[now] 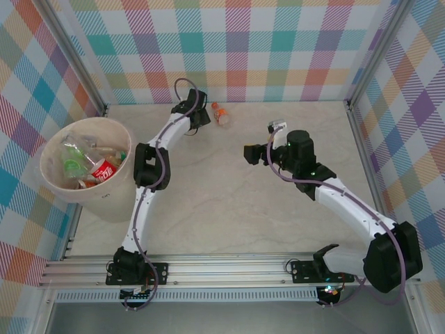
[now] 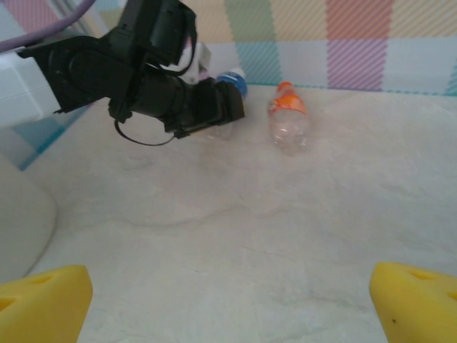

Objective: Put the plastic bottles in the bin

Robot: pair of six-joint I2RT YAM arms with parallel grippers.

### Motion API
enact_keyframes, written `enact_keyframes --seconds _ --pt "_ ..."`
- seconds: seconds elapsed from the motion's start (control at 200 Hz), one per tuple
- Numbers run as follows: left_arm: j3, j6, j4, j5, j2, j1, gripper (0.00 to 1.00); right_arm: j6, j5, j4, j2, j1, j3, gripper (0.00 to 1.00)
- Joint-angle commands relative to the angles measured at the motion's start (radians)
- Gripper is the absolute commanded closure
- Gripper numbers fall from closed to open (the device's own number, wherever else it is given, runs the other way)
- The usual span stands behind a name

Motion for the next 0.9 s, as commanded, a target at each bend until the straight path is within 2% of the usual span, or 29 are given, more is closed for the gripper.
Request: enact_keyframes --seconds 0.0,0.435,0.745,0.895 --pt "-0.117 0.029 0.079 -0.045 -0.171 -0.038 0.43 0.012 -0.078 0.066 -0.042 -0.002 -0.028 0.0" --pt "-0.527 0.012 0.145 -0.073 -0.587 -0.1 0.45 0.02 -0.137 0.076 -0.15 -0.001 -0.068 0.0" --pt "-0.695 0.011 0.099 -0.067 -0.876 -0.132 0.45 0.035 -0.294 0.074 -0.142 0.001 -0.03 0.0" --pt "-0.754 0.009 0.041 -0.016 -1.026 -0.133 0.45 0.047 -0.334 0.046 -0.138 0.016 0.001 0.0"
